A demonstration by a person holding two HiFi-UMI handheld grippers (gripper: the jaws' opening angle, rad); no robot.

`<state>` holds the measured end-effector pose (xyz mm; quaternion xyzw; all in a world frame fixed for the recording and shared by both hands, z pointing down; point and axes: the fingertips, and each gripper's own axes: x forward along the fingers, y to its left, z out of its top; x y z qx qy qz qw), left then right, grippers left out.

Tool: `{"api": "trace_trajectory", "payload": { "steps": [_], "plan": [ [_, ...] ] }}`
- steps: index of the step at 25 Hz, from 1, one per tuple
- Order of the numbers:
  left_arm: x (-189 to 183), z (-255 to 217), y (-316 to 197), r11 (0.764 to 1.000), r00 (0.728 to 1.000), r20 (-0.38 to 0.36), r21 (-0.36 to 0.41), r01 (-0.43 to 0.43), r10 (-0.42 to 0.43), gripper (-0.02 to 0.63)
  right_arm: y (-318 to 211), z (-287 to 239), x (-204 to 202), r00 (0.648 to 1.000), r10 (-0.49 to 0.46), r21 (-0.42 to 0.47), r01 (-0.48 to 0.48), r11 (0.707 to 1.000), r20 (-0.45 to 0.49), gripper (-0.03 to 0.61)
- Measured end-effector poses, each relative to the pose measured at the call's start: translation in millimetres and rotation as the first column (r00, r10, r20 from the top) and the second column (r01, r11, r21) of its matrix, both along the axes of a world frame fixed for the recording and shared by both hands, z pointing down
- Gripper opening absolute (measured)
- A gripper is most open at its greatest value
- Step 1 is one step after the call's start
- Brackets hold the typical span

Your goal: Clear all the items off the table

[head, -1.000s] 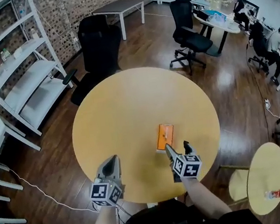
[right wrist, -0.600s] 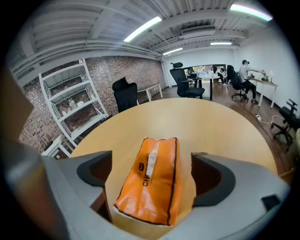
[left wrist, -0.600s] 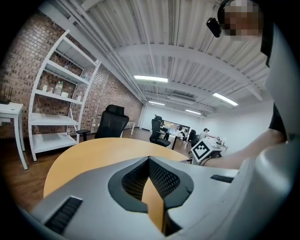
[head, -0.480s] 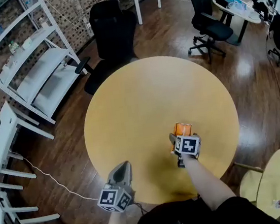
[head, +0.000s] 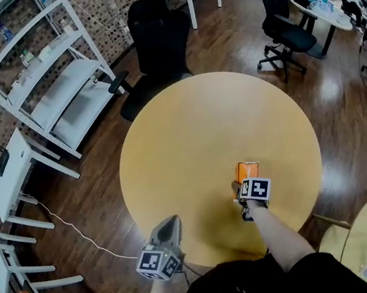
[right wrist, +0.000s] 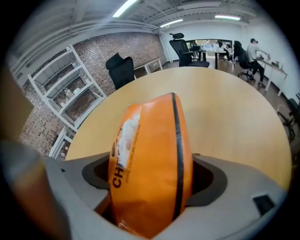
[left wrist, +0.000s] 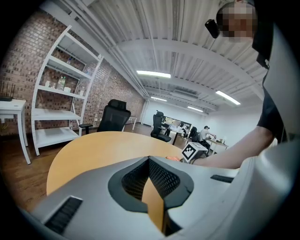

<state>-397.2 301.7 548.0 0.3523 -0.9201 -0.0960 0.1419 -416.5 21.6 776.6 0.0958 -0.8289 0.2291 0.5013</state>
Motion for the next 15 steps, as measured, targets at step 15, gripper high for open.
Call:
{"api": "trace_trajectory", "payload": {
  "steps": [15],
  "plan": [
    [13.1,-51.9,-128.6,0.909,0.92,0.099,0.147,-0.39,0.379,-0.008,-115.8,-141.5,128.7,0.934,0.243,0.131,-0.284,0.95,0.264,0.426]
  ]
}}
